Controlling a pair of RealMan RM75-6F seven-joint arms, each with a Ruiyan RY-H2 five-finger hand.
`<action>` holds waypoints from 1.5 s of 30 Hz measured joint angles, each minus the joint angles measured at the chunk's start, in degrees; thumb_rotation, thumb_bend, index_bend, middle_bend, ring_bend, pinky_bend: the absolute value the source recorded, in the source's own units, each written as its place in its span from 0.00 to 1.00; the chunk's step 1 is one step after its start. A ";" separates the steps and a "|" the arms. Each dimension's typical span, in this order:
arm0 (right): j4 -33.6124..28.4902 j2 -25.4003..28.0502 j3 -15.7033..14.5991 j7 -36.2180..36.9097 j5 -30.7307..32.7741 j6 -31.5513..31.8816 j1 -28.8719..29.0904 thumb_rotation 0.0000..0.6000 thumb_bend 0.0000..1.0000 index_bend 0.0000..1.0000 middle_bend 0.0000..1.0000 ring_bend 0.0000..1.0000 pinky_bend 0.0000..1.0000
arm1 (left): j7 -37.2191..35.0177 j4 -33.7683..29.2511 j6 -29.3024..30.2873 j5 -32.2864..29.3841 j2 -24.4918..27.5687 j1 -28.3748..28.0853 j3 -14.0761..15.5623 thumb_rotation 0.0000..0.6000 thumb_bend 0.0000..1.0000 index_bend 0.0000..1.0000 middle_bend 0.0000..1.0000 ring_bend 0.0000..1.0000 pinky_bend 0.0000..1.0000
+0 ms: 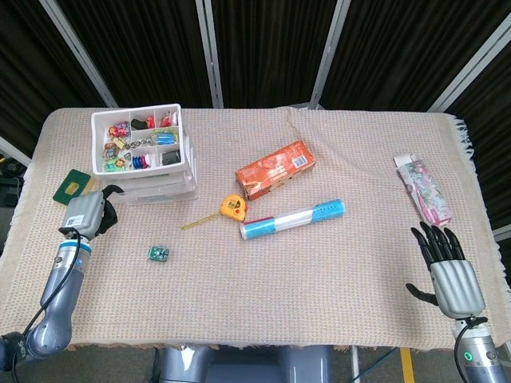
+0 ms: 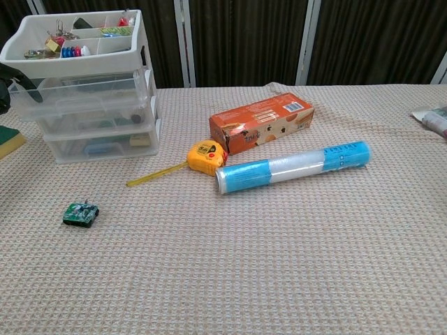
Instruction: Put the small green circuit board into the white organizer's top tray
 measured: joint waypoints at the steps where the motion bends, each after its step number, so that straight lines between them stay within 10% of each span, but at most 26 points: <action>1: 0.00 0.00 0.00 0.00 0.00 0.01 0.00 1.00 0.00 0.03 0.00 0.00 0.00 | -0.08 -0.13 -0.10 -0.16 0.11 -0.08 0.07 1.00 1.00 0.33 0.94 0.90 0.67; 45: 0.27 -0.24 0.26 -0.63 -0.06 0.51 -0.07 1.00 0.00 0.03 0.00 0.00 0.00 | -7.99 -12.90 0.13 13.15 8.08 3.67 8.14 1.00 1.00 0.37 0.94 0.90 0.67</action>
